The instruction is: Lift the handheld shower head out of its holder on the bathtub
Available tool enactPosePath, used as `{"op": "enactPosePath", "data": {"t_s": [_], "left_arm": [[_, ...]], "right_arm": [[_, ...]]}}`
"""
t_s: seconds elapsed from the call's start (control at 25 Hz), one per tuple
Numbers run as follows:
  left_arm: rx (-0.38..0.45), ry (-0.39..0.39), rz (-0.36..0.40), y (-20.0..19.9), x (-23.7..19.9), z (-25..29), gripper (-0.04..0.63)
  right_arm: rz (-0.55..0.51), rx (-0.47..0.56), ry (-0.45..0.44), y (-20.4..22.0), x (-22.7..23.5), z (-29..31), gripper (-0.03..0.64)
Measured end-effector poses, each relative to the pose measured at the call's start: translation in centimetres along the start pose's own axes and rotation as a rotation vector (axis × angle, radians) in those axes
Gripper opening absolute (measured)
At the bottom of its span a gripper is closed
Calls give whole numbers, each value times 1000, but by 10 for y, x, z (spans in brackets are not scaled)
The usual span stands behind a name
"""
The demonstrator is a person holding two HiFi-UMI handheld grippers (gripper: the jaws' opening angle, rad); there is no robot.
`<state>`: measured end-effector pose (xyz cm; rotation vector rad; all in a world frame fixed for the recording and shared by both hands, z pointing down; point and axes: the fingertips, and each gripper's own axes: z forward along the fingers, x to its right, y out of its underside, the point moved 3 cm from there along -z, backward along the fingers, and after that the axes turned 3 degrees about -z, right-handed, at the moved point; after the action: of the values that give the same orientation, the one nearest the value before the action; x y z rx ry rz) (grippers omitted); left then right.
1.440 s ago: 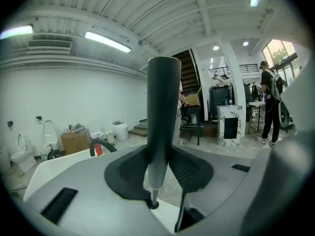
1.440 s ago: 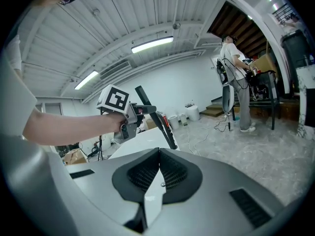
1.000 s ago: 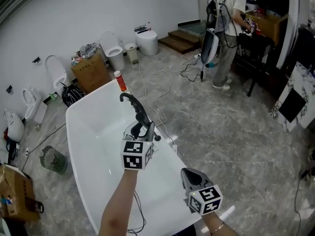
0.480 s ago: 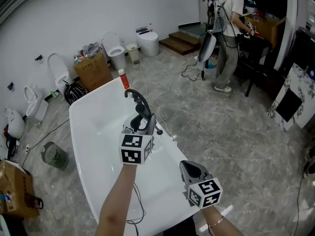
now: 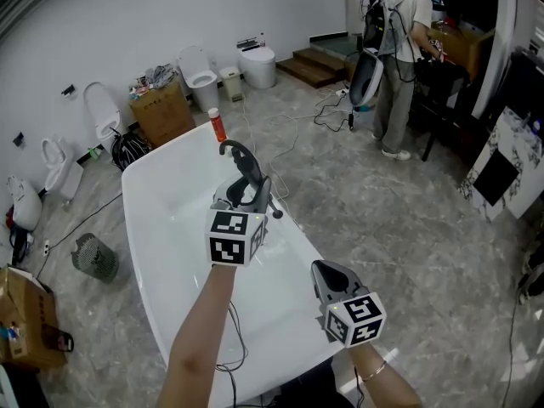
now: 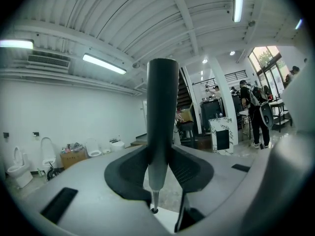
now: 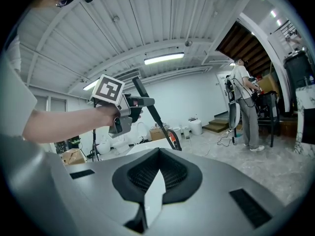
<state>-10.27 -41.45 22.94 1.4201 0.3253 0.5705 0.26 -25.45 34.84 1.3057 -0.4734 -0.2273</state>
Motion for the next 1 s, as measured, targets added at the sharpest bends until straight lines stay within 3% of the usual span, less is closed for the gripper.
{"op": "enactPosePath", "data": {"t_s": [1.0], "left_arm": [[-10,-4,7,-1,0,-21,149]], "right_arm": [[-57,-24,-5,-3,-24,-14,5]]}}
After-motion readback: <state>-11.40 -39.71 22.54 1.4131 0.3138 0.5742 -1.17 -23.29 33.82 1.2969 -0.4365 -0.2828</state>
